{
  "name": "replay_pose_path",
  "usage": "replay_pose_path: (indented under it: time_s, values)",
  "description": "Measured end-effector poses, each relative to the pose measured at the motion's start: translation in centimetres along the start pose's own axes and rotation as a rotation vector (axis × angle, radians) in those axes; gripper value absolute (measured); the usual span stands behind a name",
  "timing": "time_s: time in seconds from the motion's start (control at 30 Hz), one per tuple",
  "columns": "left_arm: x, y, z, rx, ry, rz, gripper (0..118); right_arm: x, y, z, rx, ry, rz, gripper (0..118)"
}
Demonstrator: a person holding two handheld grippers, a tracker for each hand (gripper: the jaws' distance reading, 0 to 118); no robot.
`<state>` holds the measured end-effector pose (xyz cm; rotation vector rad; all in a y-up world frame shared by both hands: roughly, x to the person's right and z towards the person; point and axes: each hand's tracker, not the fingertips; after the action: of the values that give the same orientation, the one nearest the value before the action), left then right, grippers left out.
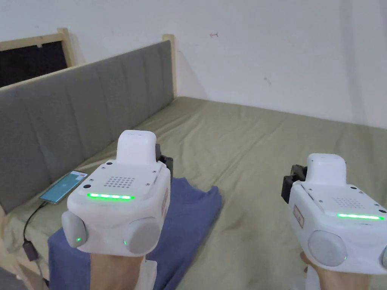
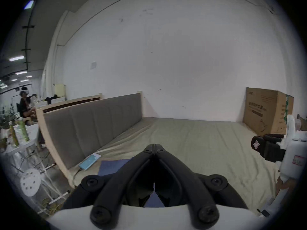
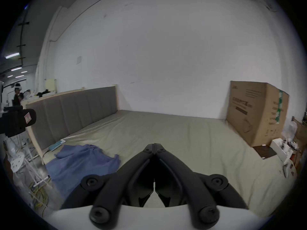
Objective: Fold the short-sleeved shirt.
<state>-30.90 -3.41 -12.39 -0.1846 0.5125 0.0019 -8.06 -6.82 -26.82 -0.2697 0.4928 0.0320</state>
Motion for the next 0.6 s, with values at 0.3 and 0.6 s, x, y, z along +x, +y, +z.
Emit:
replay_pose_path:
  time_s: [0.3,0.6]
  values:
    - [-4.5,-1.9,-1.6,-0.085,0.082,0.013,0,-4.8,-1.1,-2.8,-0.07,0.118,0.004,0]
    - [-4.8,-8.9,-12.3,-0.467,-0.08,0.126,40,-4.1,-4.4,-5.9,-0.199,0.111,-0.003,0]
